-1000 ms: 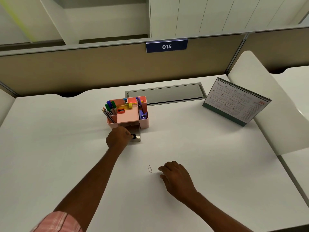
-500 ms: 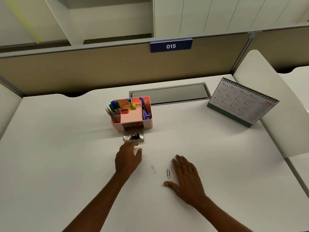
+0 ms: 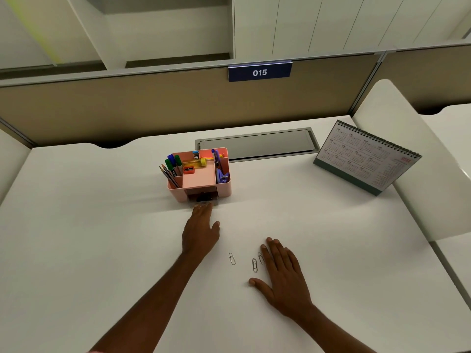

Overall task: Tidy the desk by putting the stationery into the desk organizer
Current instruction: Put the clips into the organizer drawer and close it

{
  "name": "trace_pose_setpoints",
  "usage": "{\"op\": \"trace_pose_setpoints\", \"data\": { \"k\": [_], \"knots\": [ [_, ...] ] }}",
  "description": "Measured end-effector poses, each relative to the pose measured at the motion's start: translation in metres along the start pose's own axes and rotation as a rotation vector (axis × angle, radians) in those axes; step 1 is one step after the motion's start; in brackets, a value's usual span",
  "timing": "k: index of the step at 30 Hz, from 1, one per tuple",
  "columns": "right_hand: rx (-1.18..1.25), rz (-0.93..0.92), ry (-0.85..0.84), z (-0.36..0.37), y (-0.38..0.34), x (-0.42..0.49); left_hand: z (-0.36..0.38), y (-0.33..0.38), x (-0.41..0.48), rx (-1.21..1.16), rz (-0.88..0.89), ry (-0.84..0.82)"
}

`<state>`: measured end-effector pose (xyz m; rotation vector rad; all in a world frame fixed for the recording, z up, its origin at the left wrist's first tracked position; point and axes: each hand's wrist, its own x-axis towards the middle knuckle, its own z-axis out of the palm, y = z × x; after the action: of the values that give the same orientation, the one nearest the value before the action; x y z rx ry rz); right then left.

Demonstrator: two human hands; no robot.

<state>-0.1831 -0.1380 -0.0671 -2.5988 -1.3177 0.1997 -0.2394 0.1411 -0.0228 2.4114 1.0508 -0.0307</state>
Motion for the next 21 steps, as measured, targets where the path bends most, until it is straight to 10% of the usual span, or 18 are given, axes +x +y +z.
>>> {"op": "trace_pose_setpoints", "data": {
  "k": [21],
  "knots": [
    [-0.001, 0.005, 0.003, -0.001, 0.000, 0.000, -0.008, 0.008, 0.030, -0.019, -0.033, -0.004]
  ]
}}
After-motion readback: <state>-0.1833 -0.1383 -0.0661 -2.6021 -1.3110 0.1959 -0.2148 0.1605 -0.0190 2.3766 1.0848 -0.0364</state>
